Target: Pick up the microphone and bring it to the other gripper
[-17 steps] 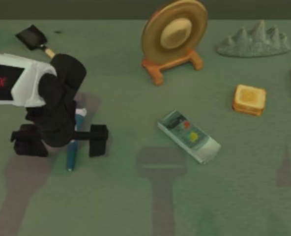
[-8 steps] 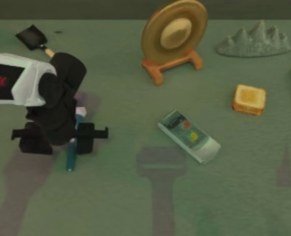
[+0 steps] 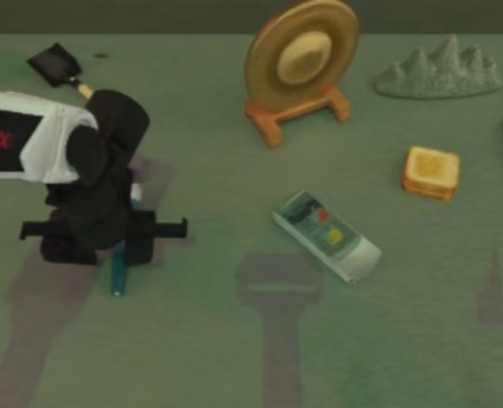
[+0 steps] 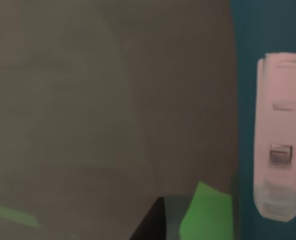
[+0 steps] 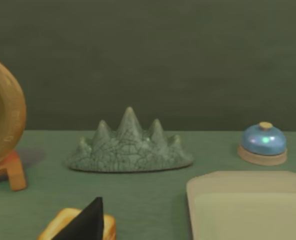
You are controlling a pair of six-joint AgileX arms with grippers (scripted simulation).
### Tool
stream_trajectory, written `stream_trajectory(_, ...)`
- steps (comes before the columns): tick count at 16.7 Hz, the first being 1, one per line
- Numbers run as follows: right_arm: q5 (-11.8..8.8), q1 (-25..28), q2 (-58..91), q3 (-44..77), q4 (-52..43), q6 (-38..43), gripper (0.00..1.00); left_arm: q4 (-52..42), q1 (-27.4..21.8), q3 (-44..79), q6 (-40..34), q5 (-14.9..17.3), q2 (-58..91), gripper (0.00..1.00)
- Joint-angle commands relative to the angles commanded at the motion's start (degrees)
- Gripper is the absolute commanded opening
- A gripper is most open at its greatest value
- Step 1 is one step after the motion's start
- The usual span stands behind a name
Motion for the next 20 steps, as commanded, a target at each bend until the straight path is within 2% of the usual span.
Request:
stream_trajectory(3,0.00,0.00,0.00,0.00,0.00,0.00,1.00,1.91,-0.04,-0.33,0.55,0.82,-0.36,0.00)
stream_trajectory(7,0.00,0.00,0.00,0.00,0.00,0.00,1.00,12.30,0.18,-2.57,3.12,5.06,-2.59,0.00)
stream_trajectory(10,0.00,0.00,0.00,0.00,0.00,0.00,1.00,24.83,0.60,-5.69,5.92,9.86,-5.23,0.00)
stream_trajectory(17,0.00,0.00,0.00,0.00,0.00,0.00,1.00,60.33,1.92,-15.39,13.71,22.80,-14.39,0.00)
stream_trajectory(20,0.00,0.00,0.00,0.00,0.00,0.00,1.00,72.05,2.47,-18.71,16.62,27.35,-18.65,0.00)
